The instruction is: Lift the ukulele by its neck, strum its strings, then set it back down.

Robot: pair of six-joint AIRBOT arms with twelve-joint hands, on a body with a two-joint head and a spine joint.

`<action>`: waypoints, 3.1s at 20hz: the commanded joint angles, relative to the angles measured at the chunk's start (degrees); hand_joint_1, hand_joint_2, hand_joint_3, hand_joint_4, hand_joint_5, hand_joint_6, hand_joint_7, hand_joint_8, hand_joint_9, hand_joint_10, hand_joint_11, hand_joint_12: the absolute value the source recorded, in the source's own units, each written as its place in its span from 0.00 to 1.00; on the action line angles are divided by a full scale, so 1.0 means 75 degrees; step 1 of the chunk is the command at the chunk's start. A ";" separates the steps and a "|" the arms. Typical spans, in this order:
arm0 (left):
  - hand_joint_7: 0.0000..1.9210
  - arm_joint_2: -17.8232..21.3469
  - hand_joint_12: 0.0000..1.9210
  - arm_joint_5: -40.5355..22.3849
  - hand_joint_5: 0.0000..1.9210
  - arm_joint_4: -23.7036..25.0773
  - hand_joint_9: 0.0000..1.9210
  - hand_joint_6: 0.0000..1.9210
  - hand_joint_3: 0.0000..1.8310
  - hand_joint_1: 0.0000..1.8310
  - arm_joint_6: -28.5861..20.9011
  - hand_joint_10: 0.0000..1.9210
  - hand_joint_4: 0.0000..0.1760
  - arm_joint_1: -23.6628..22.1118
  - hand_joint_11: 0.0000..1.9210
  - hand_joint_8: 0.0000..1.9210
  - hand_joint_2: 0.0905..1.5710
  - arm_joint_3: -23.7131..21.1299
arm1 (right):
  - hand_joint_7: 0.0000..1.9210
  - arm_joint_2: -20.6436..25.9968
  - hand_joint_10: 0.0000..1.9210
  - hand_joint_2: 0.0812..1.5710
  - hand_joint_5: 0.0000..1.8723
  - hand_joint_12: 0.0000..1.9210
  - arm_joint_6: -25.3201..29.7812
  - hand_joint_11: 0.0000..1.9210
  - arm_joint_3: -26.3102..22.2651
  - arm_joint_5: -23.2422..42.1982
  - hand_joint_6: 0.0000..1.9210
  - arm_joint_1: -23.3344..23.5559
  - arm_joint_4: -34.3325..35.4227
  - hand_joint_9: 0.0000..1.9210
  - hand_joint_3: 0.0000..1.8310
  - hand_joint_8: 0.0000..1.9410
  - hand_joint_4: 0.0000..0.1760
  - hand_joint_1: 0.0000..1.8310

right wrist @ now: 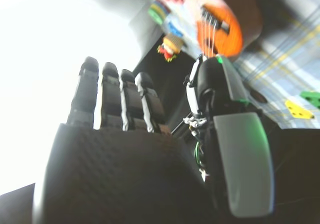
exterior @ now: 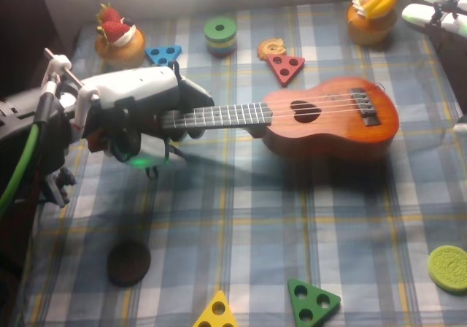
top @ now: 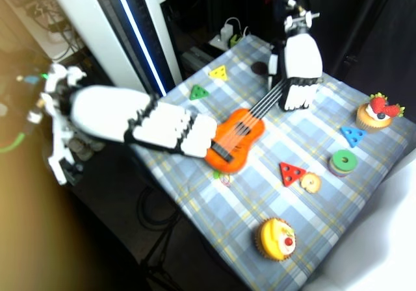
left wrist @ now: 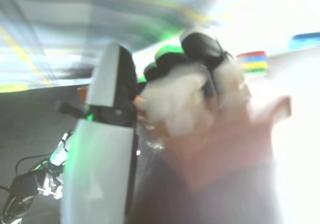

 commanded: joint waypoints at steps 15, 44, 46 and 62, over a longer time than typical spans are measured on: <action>0.34 0.0123 1.00 -0.1303 0.31 0.0315 0.41 1.00 0.00 0.75 -0.0046 1.00 0.00 -0.0220 0.35 1.00 0.73 -0.0325 | 0.00 -0.0821 0.00 0.81 0.07 0.00 0.0840 0.00 0.0660 -0.0478 0.01 0.0785 -0.1048 0.00 0.00 0.00 0.25 0.21; 0.35 0.0118 1.00 -0.1191 0.30 0.0471 0.41 1.00 0.00 0.75 -0.0048 1.00 0.00 -0.0142 0.35 1.00 0.73 -0.0342 | 0.00 -0.1168 0.00 0.93 0.08 0.00 0.1481 0.00 0.0766 -0.3683 0.00 0.3018 -0.4122 0.00 0.00 0.00 0.00 0.57; 0.35 0.0127 1.00 -0.1221 0.31 0.0478 0.42 1.00 0.00 0.74 -0.0047 1.00 0.00 -0.0142 0.35 1.00 0.74 -0.0355 | 0.00 -0.1181 0.00 0.93 0.09 0.00 0.1481 0.00 0.0763 -0.3715 0.01 0.3018 -0.4145 0.00 0.00 0.00 0.00 0.56; 0.34 0.0192 1.00 -0.1428 0.30 0.0481 0.42 1.00 0.00 0.74 -0.0047 1.00 0.00 -0.0145 0.36 1.00 0.73 -0.0436 | 0.00 -0.1282 0.00 0.98 0.20 0.00 0.1583 0.00 0.0646 -0.3782 0.03 0.2946 -0.4436 0.00 0.04 0.00 0.06 0.21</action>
